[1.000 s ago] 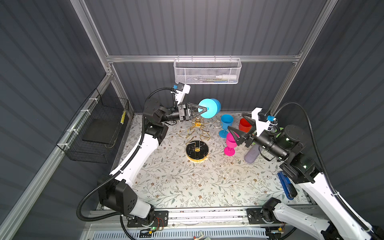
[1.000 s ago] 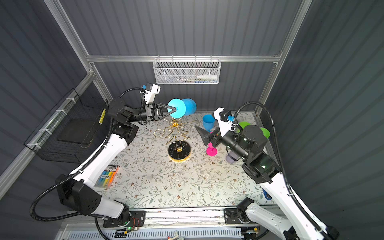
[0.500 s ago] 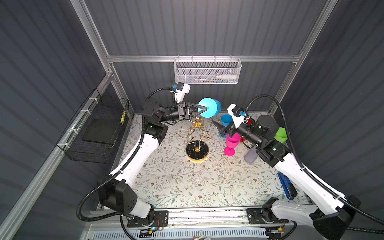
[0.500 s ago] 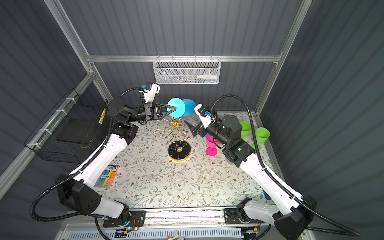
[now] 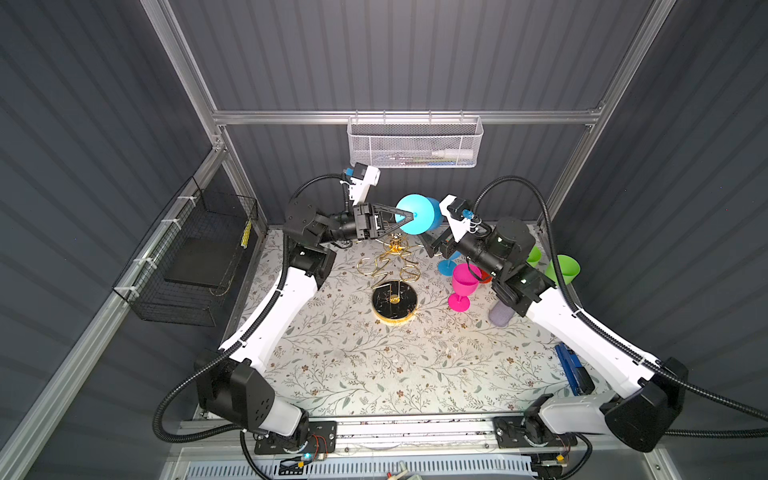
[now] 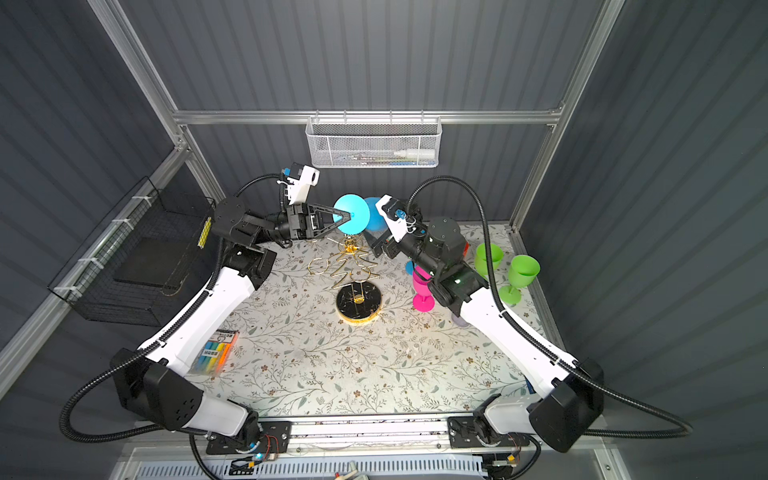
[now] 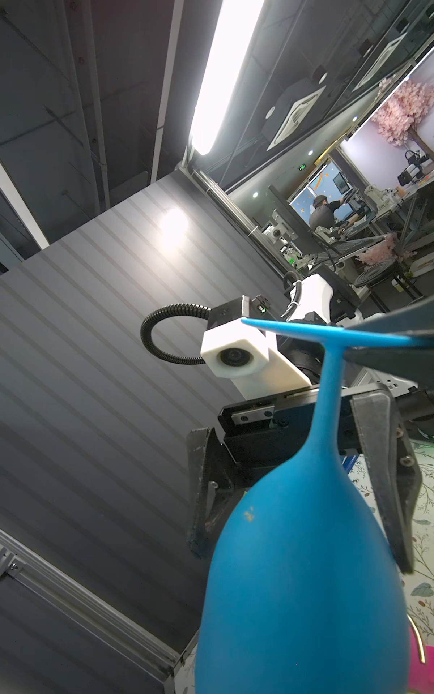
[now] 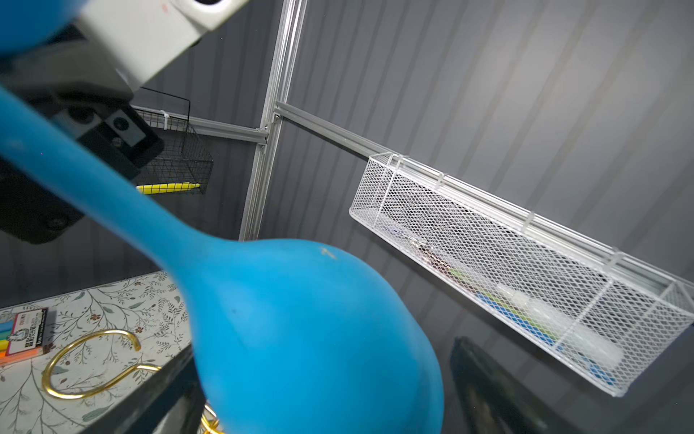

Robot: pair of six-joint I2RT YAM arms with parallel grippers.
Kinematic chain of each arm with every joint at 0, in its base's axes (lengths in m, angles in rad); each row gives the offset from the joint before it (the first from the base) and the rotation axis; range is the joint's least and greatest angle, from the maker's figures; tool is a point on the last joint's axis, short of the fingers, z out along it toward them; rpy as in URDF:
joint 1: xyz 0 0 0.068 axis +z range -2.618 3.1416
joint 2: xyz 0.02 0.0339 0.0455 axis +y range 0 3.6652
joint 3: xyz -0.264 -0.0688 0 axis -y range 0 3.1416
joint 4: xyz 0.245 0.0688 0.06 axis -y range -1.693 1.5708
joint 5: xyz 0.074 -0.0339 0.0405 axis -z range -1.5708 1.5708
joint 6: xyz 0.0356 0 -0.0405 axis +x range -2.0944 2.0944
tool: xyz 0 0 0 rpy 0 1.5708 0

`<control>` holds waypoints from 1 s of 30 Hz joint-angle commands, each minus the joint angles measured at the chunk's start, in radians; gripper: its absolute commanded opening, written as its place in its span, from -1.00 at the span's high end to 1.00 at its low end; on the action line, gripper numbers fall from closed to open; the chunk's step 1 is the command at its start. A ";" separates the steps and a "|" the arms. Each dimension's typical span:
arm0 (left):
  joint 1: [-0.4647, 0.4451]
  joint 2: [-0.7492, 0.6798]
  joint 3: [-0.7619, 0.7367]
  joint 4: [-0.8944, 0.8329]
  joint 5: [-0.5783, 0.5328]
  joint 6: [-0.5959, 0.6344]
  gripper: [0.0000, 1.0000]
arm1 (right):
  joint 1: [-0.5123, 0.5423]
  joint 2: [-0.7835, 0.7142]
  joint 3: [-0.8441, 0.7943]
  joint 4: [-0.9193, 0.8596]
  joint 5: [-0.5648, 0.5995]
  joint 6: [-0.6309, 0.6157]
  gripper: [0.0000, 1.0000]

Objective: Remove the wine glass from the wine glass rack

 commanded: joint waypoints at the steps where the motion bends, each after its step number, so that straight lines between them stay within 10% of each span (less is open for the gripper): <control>1: 0.002 -0.010 0.032 0.066 0.025 -0.033 1.00 | -0.002 0.021 0.038 0.047 0.022 -0.003 -0.98; 16: 0.004 0.012 0.036 0.110 0.023 -0.071 0.97 | 0.006 0.037 0.042 0.017 0.016 0.010 -0.58; 24: 0.018 0.005 0.030 0.114 0.011 -0.055 -0.12 | 0.022 -0.021 0.005 -0.025 0.050 0.025 -0.33; 30: 0.044 -0.039 0.009 -0.026 -0.030 0.139 -0.37 | 0.032 -0.129 -0.004 -0.192 0.069 0.128 -0.21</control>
